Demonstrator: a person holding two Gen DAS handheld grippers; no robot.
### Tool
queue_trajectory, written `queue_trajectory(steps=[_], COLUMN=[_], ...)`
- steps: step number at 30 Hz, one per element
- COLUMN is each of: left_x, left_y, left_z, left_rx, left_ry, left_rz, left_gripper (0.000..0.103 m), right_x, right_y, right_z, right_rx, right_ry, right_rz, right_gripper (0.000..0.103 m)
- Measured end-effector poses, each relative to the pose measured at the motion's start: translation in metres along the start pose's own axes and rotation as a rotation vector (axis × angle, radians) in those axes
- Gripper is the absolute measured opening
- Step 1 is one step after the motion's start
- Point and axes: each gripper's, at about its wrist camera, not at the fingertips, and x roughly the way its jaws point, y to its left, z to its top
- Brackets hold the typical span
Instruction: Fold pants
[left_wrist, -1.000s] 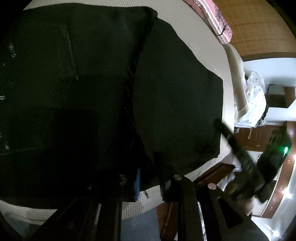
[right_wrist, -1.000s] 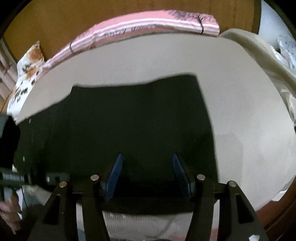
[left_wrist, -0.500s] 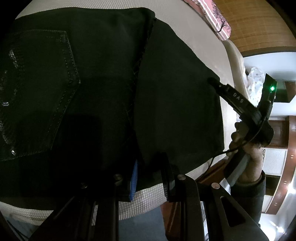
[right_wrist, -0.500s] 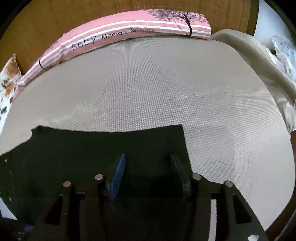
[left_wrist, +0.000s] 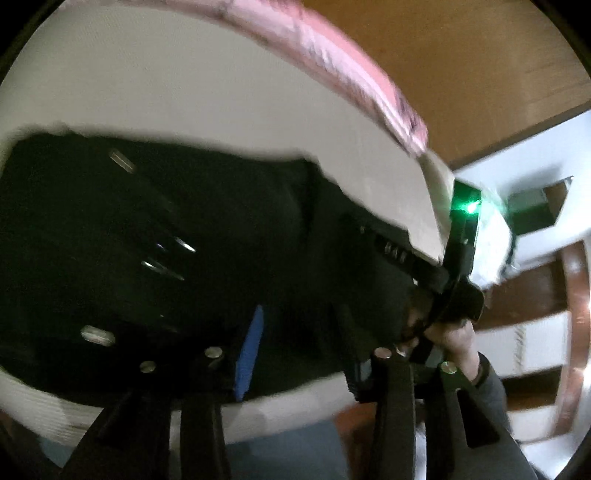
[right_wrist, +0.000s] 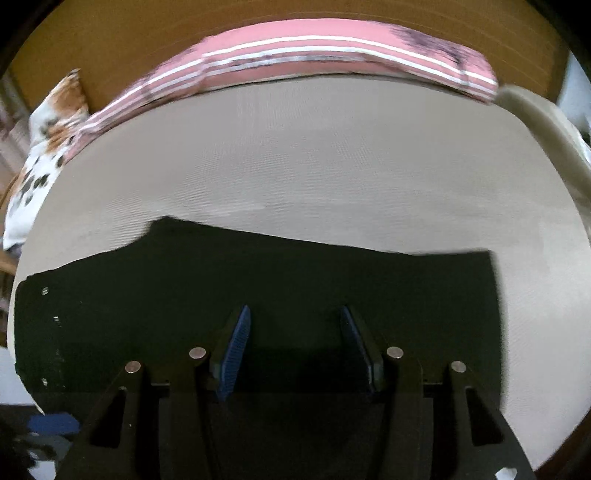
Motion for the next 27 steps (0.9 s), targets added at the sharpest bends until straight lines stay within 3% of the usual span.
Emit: queue_trajectory(steps=[5, 9, 14, 20, 24, 27], left_x=[-0.059, -0.086, -0.105, -0.108, -0.107, -0.104], left_y=[0.025, 0.060, 0.106, 0.138, 0.148, 0.153], left_z=[0.006, 0.003, -0.016, -0.045, -0.060, -0.066], left_rx=[0.050, 0.019, -0.065, -0.117, -0.167, -0.193], left_ry=[-0.239, -0.317, -0.329, -0.272, -0.251, -0.224], left_rz=[0.185, 0.226, 0.193, 0.185, 0.156, 0.131], left_gripper=[0.049, 0.054, 0.054, 0.054, 0.054, 0.054], right_x=[0.012, 0.009, -0.014, -0.040, -0.038, -0.030], right_y=[0.049, 0.072, 0.067, 0.053, 0.050, 0.058], right_z=[0.008, 0.002, -0.015, -0.046, -0.073, -0.092], right_rx=[-0.063, -0.140, -0.118, -0.075, -0.046, -0.024], right_ry=[0.012, 0.005, 0.002, -0.010, 0.037, 0.086], right_rz=[0.063, 0.033, 0.077, 0.034, 0.030, 0.083], right_gripper=[0.049, 0.051, 0.049, 0.049, 0.049, 0.051])
